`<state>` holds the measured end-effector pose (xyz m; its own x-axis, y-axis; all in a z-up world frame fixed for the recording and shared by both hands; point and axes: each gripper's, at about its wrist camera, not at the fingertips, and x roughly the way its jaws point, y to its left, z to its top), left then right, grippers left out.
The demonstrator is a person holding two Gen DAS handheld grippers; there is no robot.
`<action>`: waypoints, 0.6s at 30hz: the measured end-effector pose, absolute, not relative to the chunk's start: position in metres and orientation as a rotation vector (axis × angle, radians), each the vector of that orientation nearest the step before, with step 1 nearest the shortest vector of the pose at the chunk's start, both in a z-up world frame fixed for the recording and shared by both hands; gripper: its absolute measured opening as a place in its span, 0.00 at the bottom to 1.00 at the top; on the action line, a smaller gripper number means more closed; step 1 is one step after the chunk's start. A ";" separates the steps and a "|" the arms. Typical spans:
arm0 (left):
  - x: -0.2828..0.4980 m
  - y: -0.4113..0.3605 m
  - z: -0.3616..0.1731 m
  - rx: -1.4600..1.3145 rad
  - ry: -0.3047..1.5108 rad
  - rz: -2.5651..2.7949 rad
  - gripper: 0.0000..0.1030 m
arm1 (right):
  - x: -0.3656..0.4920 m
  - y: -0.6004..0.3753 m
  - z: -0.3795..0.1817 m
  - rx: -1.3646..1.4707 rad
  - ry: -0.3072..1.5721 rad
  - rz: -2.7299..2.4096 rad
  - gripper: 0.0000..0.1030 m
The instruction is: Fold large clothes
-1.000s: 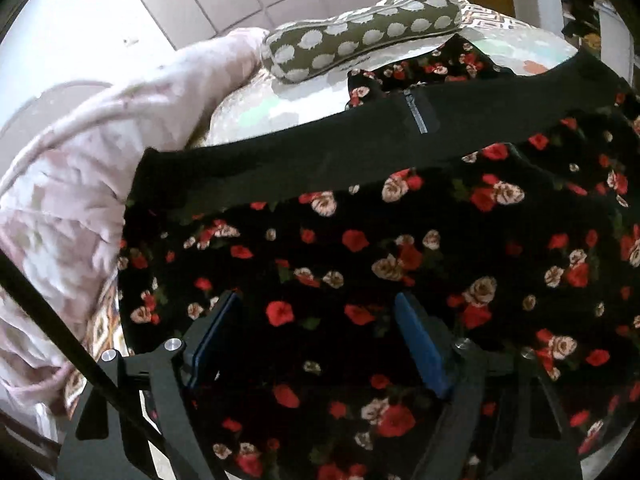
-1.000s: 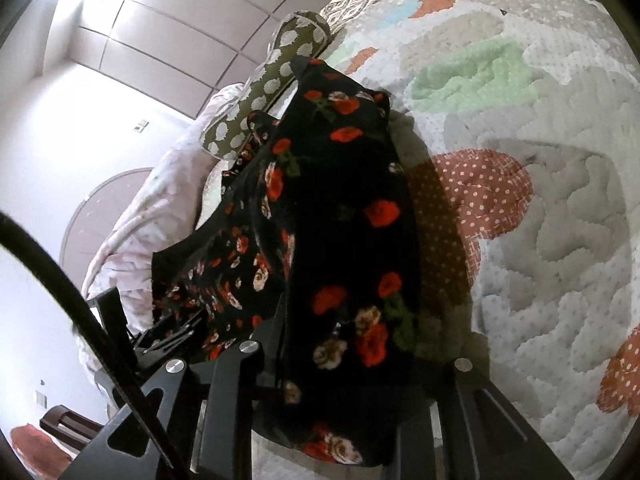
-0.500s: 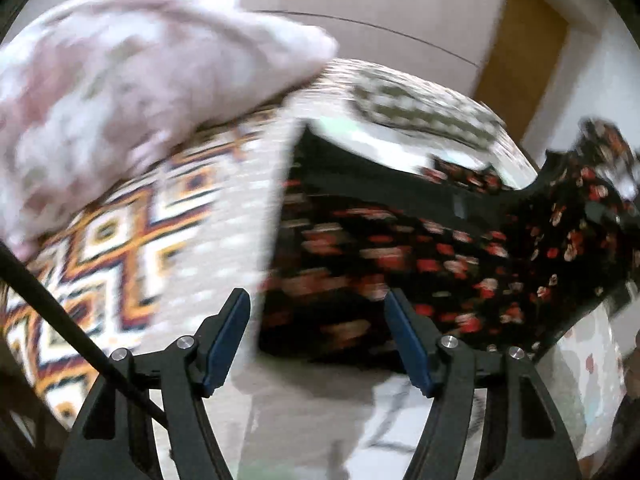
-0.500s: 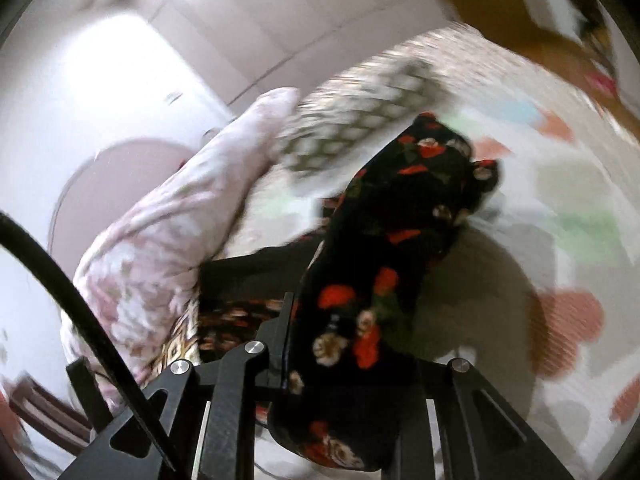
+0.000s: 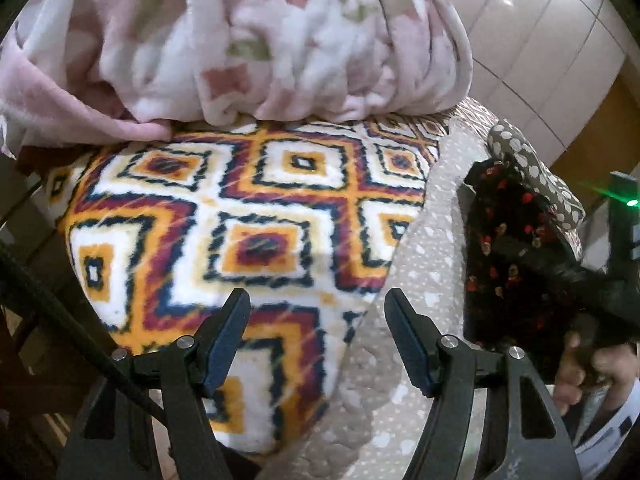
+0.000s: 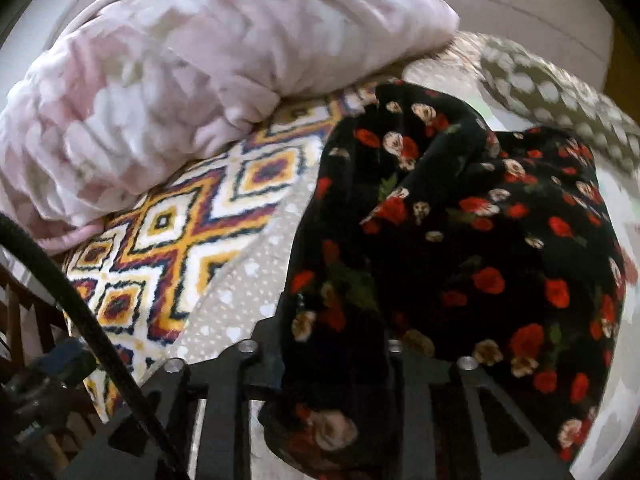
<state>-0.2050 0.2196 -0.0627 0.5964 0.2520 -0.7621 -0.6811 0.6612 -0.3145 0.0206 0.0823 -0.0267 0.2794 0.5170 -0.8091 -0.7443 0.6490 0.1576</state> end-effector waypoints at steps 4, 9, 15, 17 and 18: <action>-0.197 0.214 -0.054 -0.651 0.722 0.549 0.67 | 0.032 0.052 0.008 -0.036 0.976 0.972 0.60; -0.158 0.179 -0.035 -0.592 0.711 0.419 0.69 | 0.037 -0.003 0.061 0.098 0.864 0.999 0.60; -0.101 0.127 -0.014 -0.545 0.732 0.234 0.76 | 0.045 -0.064 0.057 -0.011 0.811 0.832 0.60; -0.082 0.113 -0.007 -0.490 0.741 0.206 0.79 | 0.052 -0.080 0.044 -0.020 0.831 0.797 0.59; -0.069 0.107 -0.005 -0.431 0.756 0.230 0.79 | 0.054 -0.086 0.038 -0.011 0.840 0.787 0.59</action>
<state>-0.0687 0.1070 -0.0055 0.7082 0.0485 -0.7044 -0.3526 0.8886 -0.2934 0.0543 -0.0865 0.0380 0.4073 0.6202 -0.6704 -0.6286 0.7229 0.2869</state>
